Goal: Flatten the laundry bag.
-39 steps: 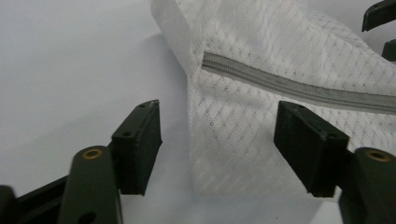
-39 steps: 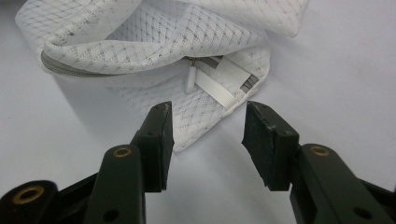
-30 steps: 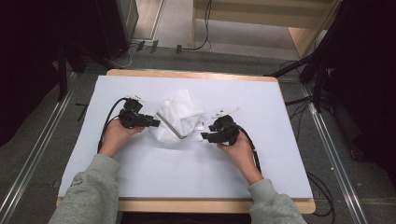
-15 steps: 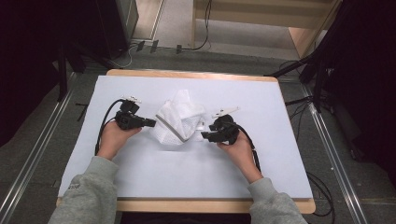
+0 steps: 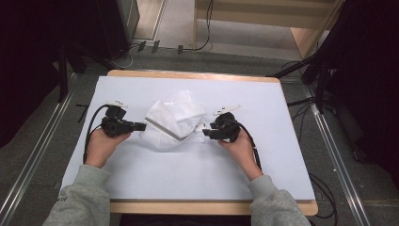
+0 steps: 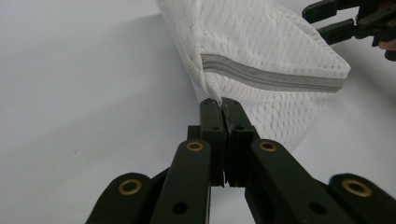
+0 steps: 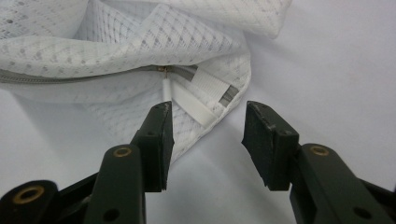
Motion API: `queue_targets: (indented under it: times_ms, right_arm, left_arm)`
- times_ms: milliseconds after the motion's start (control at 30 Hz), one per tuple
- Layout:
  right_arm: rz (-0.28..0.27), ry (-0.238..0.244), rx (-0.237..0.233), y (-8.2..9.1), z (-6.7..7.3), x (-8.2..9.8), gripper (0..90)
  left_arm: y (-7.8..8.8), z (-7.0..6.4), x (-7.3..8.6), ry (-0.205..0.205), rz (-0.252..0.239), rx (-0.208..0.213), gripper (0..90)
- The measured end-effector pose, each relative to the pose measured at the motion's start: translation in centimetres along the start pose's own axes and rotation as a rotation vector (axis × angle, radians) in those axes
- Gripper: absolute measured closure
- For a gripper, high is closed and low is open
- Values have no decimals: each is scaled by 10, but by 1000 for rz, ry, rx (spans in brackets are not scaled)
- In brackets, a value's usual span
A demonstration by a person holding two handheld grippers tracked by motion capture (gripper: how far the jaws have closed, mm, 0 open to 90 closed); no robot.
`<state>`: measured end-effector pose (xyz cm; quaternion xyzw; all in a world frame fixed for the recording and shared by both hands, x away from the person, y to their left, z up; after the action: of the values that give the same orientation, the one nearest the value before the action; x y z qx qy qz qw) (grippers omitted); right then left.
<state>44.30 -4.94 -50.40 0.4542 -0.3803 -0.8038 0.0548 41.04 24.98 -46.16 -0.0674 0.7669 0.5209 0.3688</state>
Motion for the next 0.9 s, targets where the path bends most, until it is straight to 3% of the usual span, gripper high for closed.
queue_targets:
  times_ms: [333, 667, 733, 900]
  right_arm:
    - [-17, 1, -6, -9, -6, -12, 567]
    - [37, 12, -39, -35, -6, -20, 535]
    - [48, 21, -40, -40, -5, -21, 554]
    - [62, 36, -55, -44, 1, -25, 744]
  left_arm:
    - [12, 5, 20, 44, 18, -27, 899]
    - [20, 12, 41, 80, 47, -52, 897]
    - [21, 13, 45, 85, 57, -57, 897]
    - [22, 16, 51, 102, 68, -67, 897]
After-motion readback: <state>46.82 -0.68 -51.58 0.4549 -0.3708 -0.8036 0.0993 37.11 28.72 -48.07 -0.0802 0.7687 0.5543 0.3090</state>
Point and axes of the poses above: each handheld gripper's, and its own axes: y roughly backward along the jaws, x roughly out of its underside, z roughly to its left, the point moved 7 cm from there along -y, roughly forward along the jaws, and after that the axes turned 12 degrees about -x, right-handed, at the moved point
